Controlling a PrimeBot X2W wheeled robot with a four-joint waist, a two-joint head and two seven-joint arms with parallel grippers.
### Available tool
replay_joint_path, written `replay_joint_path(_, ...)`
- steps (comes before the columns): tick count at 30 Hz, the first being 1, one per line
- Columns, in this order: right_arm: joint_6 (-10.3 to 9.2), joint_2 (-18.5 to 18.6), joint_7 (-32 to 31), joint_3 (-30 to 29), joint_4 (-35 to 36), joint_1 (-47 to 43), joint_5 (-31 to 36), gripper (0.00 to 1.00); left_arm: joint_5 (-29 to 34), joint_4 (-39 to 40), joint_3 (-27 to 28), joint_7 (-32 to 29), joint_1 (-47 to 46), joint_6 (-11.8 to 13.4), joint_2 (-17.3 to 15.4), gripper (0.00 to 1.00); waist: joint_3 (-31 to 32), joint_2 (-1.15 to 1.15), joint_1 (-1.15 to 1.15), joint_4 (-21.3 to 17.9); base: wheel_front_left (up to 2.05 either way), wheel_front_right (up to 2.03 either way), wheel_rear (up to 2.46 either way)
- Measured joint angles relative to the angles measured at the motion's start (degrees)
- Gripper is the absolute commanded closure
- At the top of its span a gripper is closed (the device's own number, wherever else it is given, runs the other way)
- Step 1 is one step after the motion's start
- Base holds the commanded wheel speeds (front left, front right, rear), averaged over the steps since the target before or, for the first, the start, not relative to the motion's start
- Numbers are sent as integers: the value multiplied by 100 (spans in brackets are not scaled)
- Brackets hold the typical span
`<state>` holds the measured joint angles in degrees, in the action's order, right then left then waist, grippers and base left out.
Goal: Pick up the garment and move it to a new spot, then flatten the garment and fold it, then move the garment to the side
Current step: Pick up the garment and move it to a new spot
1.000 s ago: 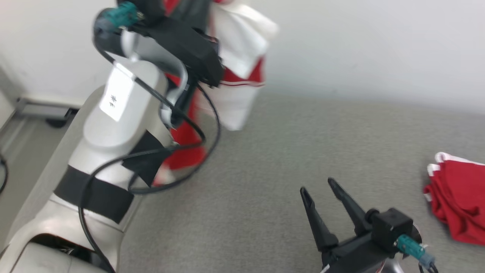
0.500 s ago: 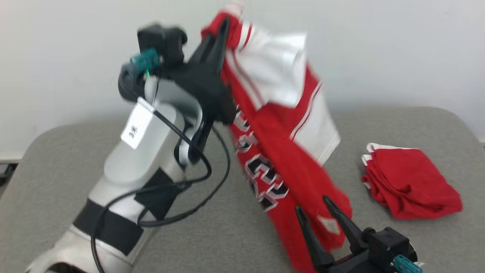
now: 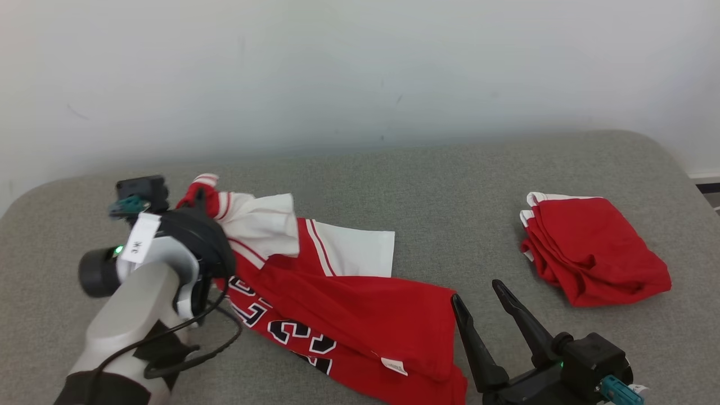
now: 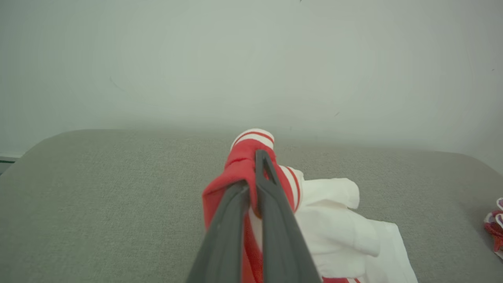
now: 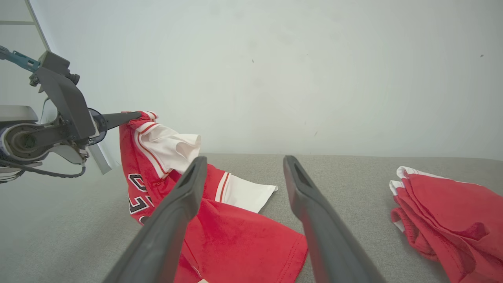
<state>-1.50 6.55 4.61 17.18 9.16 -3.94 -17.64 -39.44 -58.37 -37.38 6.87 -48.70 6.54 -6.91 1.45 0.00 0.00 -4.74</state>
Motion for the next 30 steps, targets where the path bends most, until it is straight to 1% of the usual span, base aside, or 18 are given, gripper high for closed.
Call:
replay_joint_path(2,8,0,2,10,-13,7,0,0,-69,-198,99,0,36,1,-85,100,-30,0,0,-1,0,0,0)
replay_joint_path(3,14,0,2,18,-16,9,0,0,-92,-283,147,0,46,4,-112,56,-42,0,0,-4,0,0,0)
replay_joint_path(4,36,0,2,23,-19,11,0,0,-114,-359,194,1,55,5,-136,0,-51,0,0,-9,0,0,0)
replay_joint_path(9,51,8,21,24,-47,87,0,0,-209,-659,397,79,168,13,-259,0,-85,0,0,-47,0,0,0)
replay_joint_path(10,52,8,22,23,-49,109,0,0,-238,-705,437,83,187,48,-283,0,-89,0,0,-56,0,0,0)
replay_joint_path(14,57,27,53,-34,-69,105,0,0,-337,-762,571,274,269,51,-431,0,-94,0,0,-93,0,0,0)
replay_joint_path(17,40,105,96,-177,-37,62,0,0,-370,-714,571,431,268,51,-398,0,-98,0,0,-61,0,0,0)
replay_joint_path(23,-58,164,148,-369,-11,-87,-2,0,-370,-304,602,712,431,49,-322,0,-88,0,0,78,0,0,0)
replay_joint_path(25,-96,211,156,-470,-16,-162,-9,0,-355,-102,567,748,658,40,-245,0,-78,0,0,138,0,0,0)
replay_joint_path(27,-146,236,198,-572,-23,-197,-35,0,-321,103,515,773,939,-35,-180,0,-61,0,0,200,0,0,0)
replay_joint_path(29,-212,275,204,-726,-64,-312,-48,0,-233,447,492,779,1372,-103,-171,0,-21,0,0,293,0,0,0)
replay_joint_path(30,-245,288,207,-779,-85,-361,-48,0,-233,569,508,779,1520,-99,-172,0,-4,0,0,324,0,0,0)
